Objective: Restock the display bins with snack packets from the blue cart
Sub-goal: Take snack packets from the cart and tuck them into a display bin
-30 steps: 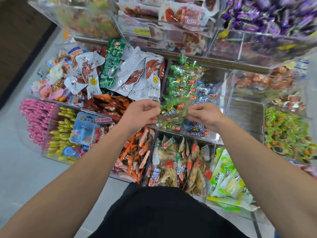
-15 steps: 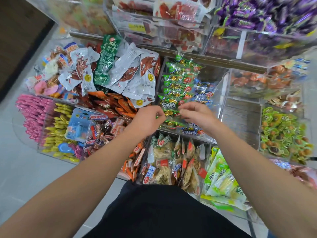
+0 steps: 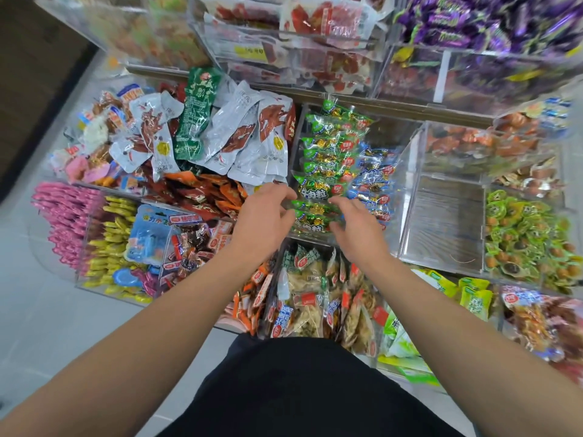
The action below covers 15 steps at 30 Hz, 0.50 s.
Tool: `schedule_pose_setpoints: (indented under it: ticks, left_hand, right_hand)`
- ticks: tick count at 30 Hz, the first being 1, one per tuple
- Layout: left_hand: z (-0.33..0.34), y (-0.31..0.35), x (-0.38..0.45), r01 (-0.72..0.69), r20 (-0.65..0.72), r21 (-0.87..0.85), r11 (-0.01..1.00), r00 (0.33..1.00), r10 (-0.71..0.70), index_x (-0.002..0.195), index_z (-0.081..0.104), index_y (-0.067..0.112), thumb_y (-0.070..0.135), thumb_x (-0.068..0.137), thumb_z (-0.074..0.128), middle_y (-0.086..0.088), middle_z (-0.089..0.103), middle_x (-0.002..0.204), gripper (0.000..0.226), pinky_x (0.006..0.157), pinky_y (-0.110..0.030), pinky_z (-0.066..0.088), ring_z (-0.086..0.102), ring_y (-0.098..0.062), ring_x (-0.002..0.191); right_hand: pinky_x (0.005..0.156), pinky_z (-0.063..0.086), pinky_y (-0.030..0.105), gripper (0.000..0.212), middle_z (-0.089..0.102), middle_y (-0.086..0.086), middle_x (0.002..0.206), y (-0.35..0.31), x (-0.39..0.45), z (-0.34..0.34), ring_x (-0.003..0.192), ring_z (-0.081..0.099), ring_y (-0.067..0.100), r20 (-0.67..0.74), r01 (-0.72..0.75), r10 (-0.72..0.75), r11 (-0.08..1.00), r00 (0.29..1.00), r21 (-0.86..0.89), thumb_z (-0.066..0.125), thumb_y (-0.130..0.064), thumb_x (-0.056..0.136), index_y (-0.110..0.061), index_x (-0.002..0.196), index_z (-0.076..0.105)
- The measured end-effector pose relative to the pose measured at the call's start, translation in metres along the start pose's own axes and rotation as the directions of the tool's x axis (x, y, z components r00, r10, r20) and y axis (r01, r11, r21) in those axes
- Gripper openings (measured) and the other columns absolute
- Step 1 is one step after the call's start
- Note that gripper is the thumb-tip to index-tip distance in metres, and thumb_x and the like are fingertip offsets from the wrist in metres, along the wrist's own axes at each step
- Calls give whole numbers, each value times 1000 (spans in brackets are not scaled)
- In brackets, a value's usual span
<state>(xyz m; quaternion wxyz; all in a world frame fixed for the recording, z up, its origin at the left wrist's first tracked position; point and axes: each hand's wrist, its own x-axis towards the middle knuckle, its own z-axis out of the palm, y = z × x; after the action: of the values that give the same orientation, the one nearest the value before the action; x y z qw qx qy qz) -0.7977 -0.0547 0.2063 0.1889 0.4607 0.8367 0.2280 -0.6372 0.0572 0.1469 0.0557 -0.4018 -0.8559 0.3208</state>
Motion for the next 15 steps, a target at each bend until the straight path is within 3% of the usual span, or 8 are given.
schedule_pose_setpoints:
  ticks: [3, 6, 8, 12, 15]
  left_hand:
    - [-6, -6, -12, -78, -91, 49, 996, 993, 82, 112, 68, 19, 15, 92, 63, 4, 64, 102, 21, 78, -15, 35, 54, -10, 90]
    - [-5, -15, -16, -101, -55, 191, 976, 992, 114, 120, 68, 16, 19, 92, 65, -2, 69, 120, 29, 101, -36, 38, 51, -26, 115]
    - [-1, -22, -17, -86, 9, 278, 957, 996, 87, 127, 66, 20, 26, 93, 63, 1, 67, 128, 35, 107, -44, 34, 51, -28, 122]
    - [8, -25, -18, -109, -22, 274, 956, 993, 120, 128, 66, 25, 32, 95, 62, 4, 69, 126, 34, 103, -42, 26, 57, -25, 118]
    - [11, -19, -8, -143, -34, 210, 967, 988, 153, 128, 67, 25, 29, 96, 60, 2, 71, 122, 32, 100, -44, 29, 61, -26, 115]
  right_hand:
    - [75, 44, 34, 44, 52, 6, 124, 0, -3, 8, 92, 60, 26, 7, 5, -5, 1000, 1000, 8, 54, -15, 98, -21, 141, 46]
    - [68, 47, 34, 51, 41, 4, 135, -2, -10, 10, 79, 58, 20, -105, 14, -8, 999, 994, 51, 60, -14, 94, -20, 142, 41]
    - [61, 49, 35, 49, 38, 6, 133, -5, -19, 11, 69, 58, 20, -232, 16, 1, 997, 973, 71, 67, -14, 89, -13, 131, 42]
    - [59, 49, 36, 35, 41, 4, 116, -10, -34, 17, 70, 56, 19, -309, 25, -1, 997, 951, 75, 73, -13, 85, -11, 109, 48]
    - [68, 39, 25, 33, 42, 3, 109, -10, -38, 18, 81, 50, 17, -361, -2, 36, 995, 932, 95, 74, -13, 83, -10, 104, 49]
